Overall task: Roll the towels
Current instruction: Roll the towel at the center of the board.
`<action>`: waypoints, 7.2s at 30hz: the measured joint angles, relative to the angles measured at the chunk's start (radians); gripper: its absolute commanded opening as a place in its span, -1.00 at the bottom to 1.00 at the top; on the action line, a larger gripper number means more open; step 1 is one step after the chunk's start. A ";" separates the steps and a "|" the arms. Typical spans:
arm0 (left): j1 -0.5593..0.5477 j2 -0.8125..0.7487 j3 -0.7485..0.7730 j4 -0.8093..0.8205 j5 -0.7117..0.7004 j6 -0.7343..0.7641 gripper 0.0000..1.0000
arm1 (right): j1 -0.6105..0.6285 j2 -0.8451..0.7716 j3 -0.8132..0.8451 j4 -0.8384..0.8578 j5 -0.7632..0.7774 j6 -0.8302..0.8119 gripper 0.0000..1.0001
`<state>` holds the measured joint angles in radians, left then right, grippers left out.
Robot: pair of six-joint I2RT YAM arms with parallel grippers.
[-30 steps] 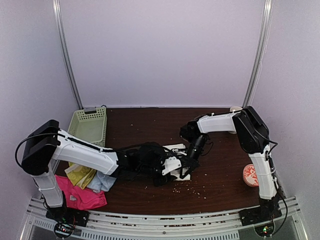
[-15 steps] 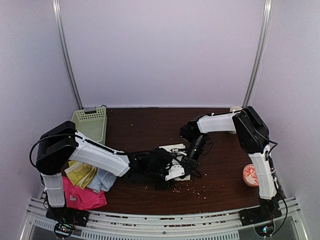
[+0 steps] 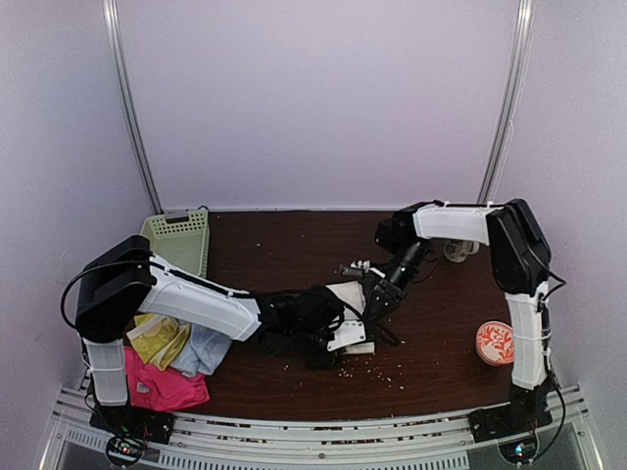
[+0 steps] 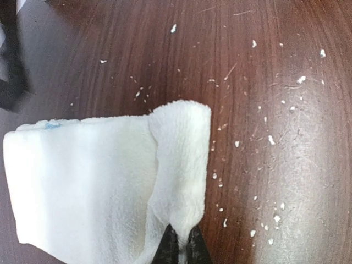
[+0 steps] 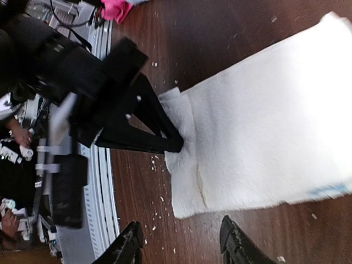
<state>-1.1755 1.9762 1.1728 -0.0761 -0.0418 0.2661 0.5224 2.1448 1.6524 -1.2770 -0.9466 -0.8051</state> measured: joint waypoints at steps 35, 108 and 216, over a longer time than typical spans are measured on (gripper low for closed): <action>0.337 0.317 0.345 -0.254 0.964 -0.434 -1.00 | 0.338 -0.617 -0.615 0.666 0.726 0.135 -0.04; -0.053 -0.058 -0.057 -0.029 -0.140 0.153 -0.33 | 0.172 0.175 0.074 0.007 0.094 0.177 -0.87; 0.070 -0.415 -0.220 0.144 0.044 -0.082 -0.04 | 0.125 0.209 0.103 -0.038 0.053 0.029 -0.88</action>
<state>-1.1057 1.5612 0.9524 0.0677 0.0025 0.1841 0.6476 2.3535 1.7557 -1.3148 -0.8940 -0.7761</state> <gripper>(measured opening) 0.479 0.111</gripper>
